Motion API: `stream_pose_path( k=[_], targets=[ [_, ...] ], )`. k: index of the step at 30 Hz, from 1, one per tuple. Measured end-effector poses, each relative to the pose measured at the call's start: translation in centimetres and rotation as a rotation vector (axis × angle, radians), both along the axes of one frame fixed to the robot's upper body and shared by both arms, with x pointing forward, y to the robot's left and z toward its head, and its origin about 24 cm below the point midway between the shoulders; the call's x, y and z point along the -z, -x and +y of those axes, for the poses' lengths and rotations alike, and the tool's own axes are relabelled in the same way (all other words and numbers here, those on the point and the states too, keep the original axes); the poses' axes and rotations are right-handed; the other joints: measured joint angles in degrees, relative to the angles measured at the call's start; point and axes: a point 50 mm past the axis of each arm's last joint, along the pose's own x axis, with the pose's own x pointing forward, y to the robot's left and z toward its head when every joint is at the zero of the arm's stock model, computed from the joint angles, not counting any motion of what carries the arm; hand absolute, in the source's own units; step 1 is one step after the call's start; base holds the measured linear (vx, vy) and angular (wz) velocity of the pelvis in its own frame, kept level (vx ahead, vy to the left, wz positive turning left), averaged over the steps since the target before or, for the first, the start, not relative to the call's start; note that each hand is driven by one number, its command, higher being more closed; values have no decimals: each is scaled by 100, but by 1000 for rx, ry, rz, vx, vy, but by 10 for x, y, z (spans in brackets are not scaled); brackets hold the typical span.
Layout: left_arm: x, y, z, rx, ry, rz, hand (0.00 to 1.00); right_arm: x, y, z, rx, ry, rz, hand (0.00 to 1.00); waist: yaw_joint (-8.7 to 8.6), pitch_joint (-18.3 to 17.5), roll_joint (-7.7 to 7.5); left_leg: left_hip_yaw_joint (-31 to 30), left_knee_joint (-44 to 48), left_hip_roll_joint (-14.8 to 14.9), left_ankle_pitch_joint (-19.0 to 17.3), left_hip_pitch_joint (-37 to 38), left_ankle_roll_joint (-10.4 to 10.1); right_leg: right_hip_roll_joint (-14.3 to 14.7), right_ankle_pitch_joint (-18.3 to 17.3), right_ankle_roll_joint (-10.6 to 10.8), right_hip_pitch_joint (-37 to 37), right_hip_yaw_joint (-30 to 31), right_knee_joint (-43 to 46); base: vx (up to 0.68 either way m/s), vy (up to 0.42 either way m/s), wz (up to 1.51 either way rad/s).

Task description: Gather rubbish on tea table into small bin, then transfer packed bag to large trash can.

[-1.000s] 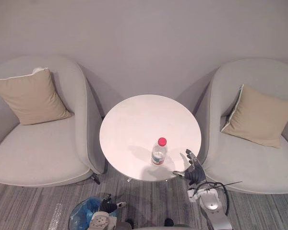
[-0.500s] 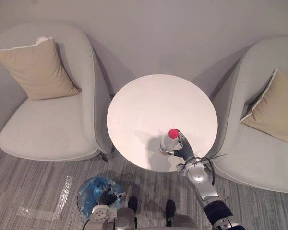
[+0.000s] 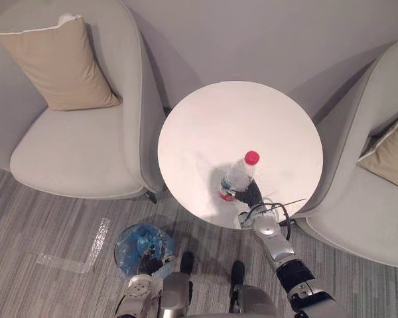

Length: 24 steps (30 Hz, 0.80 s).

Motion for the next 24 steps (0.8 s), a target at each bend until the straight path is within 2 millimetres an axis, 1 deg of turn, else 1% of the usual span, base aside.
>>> stream_pose_path(
  k=[3,6,8,9,10,12,15,18,20,22,23,24],
  targets=[
    [1,1,0,-4,2,6,0,-7,12,1,-8,-28,-47,100,-8,0,-1,15,-43,14,-1,157,0,7,0,0,125,45,1,-1,2,-2],
    [2,2,0,5,-5,16,0,-15,30,0,-25,-59,-91,100,-38,-17,-19,137,-103,37,0,287,0,18,0,1,153,177,25,-24,9,-20],
    [2,3,0,12,-9,19,0,-14,37,-1,-27,-67,-92,100,-57,-21,-21,151,-105,40,0,314,0,19,0,2,167,194,32,-25,4,-7],
    [3,4,0,13,-10,25,0,-12,45,-2,-28,-73,-83,100,-91,-25,-25,169,-116,46,0,384,0,24,-1,3,228,213,29,-29,0,-10],
    [4,6,0,22,-16,36,0,-7,54,-4,-32,-70,-65,100,-103,-103,-43,206,-146,53,0,435,-1,29,-3,7,250,253,27,-30,0,-15],
    [8,11,1,38,-25,65,0,0,65,-5,-48,-46,-35,100,-130,-305,-90,294,-199,65,2,507,-3,39,-4,8,250,356,21,-15,2,-22],
    [11,15,0,76,-36,96,0,-1,76,-4,-58,-51,-37,100,-233,-428,-140,362,-208,67,1,630,-3,38,-4,17,335,438,17,-30,6,-14],
    [13,20,3,90,-42,116,0,-1,81,0,-81,-31,-40,100,-304,-545,-197,475,-209,77,1,693,-3,47,12,42,329,576,38,-53,8,-23],
    [13,21,2,100,-44,121,0,-2,85,4,-105,-5,-44,100,-307,-546,-200,597,-211,84,-4,794,-2,53,-13,77,308,707,170,-82,17,-33],
    [14,21,-1,120,-45,124,0,-1,88,13,-147,9,-40,100,-330,-546,-200,674,-192,63,-7,855,3,36,-100,110,171,822,501,-108,15,-24],
    [14,21,-2,133,-46,124,0,0,89,17,-169,29,-41,100,-339,-545,-202,646,-135,33,-11,828,12,9,-207,143,25,852,843,-68,6,-1],
    [14,21,-2,137,-45,124,0,0,89,18,-176,29,-40,100,-353,-544,-201,610,-91,26,-16,798,20,3,-240,163,-18,870,957,-141,11,31]
  ],
)
